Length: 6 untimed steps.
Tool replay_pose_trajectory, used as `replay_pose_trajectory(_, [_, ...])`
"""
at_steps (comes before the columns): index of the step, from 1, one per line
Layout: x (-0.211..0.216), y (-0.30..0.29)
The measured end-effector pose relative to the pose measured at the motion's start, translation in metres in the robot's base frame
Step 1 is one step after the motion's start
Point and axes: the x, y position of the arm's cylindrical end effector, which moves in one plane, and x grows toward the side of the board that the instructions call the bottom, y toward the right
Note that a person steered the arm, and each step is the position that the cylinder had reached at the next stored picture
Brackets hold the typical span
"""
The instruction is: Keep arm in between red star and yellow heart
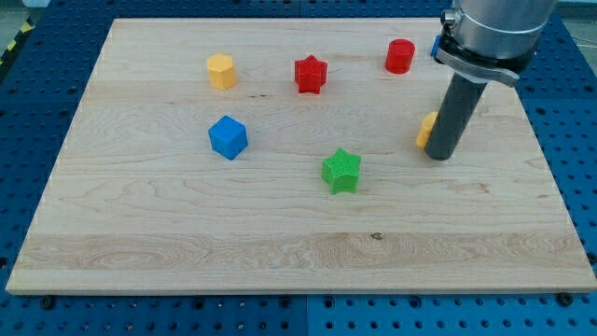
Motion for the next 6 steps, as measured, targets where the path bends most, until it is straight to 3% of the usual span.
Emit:
replay_pose_trajectory(3, [-0.005,-0.028])
replay_pose_trajectory(6, [-0.068,-0.086])
